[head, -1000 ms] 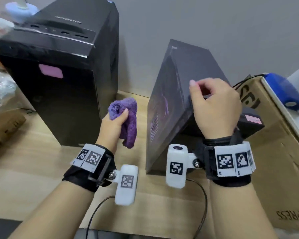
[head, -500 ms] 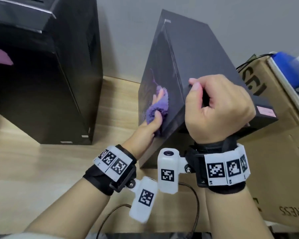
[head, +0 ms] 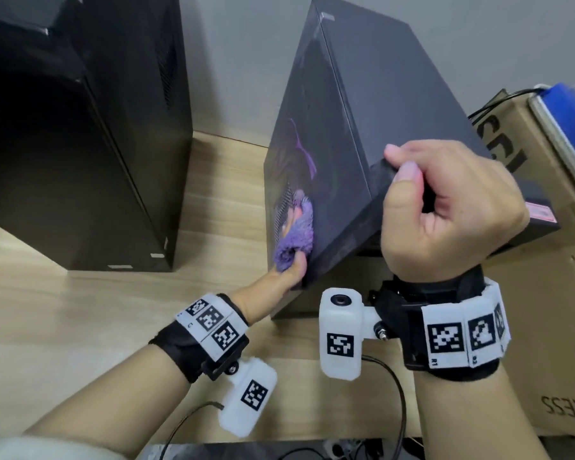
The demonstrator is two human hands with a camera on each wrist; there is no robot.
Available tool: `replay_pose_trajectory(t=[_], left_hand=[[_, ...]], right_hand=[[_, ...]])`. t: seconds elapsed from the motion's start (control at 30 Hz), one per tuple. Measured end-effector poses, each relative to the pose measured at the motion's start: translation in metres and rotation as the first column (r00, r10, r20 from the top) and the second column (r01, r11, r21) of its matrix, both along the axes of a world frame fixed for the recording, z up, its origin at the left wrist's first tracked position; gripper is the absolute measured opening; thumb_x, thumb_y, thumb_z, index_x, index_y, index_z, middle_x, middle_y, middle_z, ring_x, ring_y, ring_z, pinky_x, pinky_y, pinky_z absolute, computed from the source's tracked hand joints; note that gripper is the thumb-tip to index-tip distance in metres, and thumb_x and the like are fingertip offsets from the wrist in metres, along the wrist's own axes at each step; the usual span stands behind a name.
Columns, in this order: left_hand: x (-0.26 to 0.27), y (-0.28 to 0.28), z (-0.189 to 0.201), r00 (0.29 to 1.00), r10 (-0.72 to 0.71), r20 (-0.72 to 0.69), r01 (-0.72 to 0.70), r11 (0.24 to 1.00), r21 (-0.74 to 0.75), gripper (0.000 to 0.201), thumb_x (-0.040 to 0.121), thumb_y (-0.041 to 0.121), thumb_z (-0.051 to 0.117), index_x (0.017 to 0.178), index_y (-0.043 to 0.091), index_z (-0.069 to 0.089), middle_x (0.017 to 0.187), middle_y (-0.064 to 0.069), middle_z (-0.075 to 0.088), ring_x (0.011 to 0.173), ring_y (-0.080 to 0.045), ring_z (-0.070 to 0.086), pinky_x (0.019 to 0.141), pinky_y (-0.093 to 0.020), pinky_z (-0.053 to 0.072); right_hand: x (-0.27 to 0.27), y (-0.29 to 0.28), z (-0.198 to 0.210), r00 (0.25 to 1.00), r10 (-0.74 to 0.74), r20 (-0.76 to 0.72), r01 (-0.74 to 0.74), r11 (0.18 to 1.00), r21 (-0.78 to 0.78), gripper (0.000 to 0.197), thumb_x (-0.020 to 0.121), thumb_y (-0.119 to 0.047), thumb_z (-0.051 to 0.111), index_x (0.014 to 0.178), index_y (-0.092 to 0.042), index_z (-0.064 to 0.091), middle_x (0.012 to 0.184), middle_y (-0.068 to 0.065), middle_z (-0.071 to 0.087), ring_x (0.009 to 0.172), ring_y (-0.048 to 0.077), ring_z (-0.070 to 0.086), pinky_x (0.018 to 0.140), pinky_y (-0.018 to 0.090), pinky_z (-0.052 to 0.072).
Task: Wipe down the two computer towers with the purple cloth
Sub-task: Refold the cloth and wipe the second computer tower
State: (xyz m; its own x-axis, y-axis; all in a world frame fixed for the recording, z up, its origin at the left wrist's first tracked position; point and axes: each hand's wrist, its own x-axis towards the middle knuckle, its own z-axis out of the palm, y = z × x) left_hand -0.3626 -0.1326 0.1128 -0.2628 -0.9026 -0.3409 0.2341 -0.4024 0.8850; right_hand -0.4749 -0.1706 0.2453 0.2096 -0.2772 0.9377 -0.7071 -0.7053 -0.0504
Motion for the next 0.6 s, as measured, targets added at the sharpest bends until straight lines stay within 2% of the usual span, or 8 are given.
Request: replay_pose_trajectory(t=[0.07,0.13,0.2,0.27,0.43,0.47,0.53,0.6], left_hand=[[-0.006,0.005,-0.016,0.999,-0.04,0.013,0.039,0.998,0.053,0.042,0.103,0.02,0.023,0.142,0.007,0.029,0.124,0.008,0.05,0.111,0.011,0.047,0.076,0.003,0.041],[-0.012,0.005,-0.03,0.999,-0.042,0.027,0.04,0.997,0.068,0.045,0.103,0.024,0.025,0.14,0.001,0.034,0.102,0.011,0.054,0.08,0.018,0.049,0.063,0.005,0.04],[-0.018,-0.002,-0.037,0.998,0.015,0.069,-0.02,0.998,0.066,0.059,0.098,0.039,0.038,0.147,0.008,0.025,0.134,0.005,0.05,0.113,0.013,0.044,0.082,0.002,0.042],[-0.017,-0.006,-0.017,0.997,0.008,0.083,-0.012,0.999,0.052,0.071,0.092,0.052,0.04,0.15,0.015,0.019,0.156,-0.002,0.027,0.143,-0.013,0.026,0.109,-0.017,0.033],[-0.004,-0.028,0.049,0.995,-0.06,0.079,0.078,0.962,-0.262,0.057,0.1,0.038,0.028,0.149,0.009,0.019,0.158,-0.006,0.02,0.147,-0.022,0.017,0.107,-0.021,0.018],[-0.009,-0.037,0.066,0.995,-0.012,0.103,0.048,0.932,-0.359,0.064,0.098,0.044,0.033,0.151,0.015,0.013,0.159,-0.006,0.015,0.148,-0.024,0.011,0.115,-0.028,0.014],[-0.021,-0.057,0.088,0.986,-0.001,0.168,0.09,0.846,-0.525,0.067,0.089,0.059,0.033,0.141,0.048,-0.008,0.159,0.008,-0.007,0.148,-0.022,-0.011,0.122,-0.042,-0.001],[-0.026,-0.068,0.078,0.974,-0.021,0.227,0.163,0.763,-0.626,0.05,0.082,0.073,0.032,0.118,0.07,-0.002,0.149,0.023,-0.012,0.146,-0.017,-0.021,0.121,-0.046,-0.008]], right_hand=[[-0.009,-0.001,0.0,1.0,0.013,-0.005,-0.013,1.0,0.02,0.024,0.077,-0.006,0.05,0.062,0.0,0.068,0.057,0.011,0.067,0.045,0.031,0.057,0.045,0.036,0.039],[-0.018,-0.002,-0.001,1.0,0.01,-0.004,-0.01,1.0,0.018,0.024,0.077,-0.005,0.05,0.063,0.0,0.069,0.059,0.011,0.068,0.048,0.03,0.059,0.047,0.036,0.04],[-0.023,-0.003,0.0,1.0,0.013,0.008,-0.013,1.0,0.029,0.025,0.077,-0.005,0.049,0.063,0.0,0.068,0.06,0.012,0.069,0.049,0.03,0.06,0.049,0.035,0.041],[-0.027,-0.004,0.0,1.0,0.014,0.026,-0.014,0.999,0.03,0.025,0.078,-0.006,0.049,0.063,0.0,0.068,0.061,0.012,0.069,0.049,0.029,0.06,0.05,0.035,0.04],[-0.037,-0.006,0.002,0.997,0.003,0.081,-0.007,0.999,0.054,0.025,0.078,-0.008,0.048,0.065,-0.001,0.069,0.065,0.011,0.071,0.055,0.024,0.06,0.055,0.033,0.041],[-0.041,-0.007,0.003,0.996,0.009,0.083,-0.014,0.998,0.056,0.025,0.078,-0.008,0.048,0.067,-0.001,0.069,0.066,0.011,0.071,0.057,0.024,0.061,0.056,0.034,0.043],[-0.048,-0.009,0.004,0.995,0.01,0.099,-0.016,0.998,0.068,0.026,0.079,-0.01,0.048,0.069,-0.001,0.07,0.068,0.012,0.071,0.06,0.025,0.063,0.057,0.037,0.045],[-0.055,-0.011,0.003,0.991,-0.006,0.131,-0.005,0.997,0.081,0.027,0.08,-0.011,0.047,0.07,-0.001,0.07,0.069,0.013,0.071,0.062,0.025,0.063,0.057,0.039,0.046]])
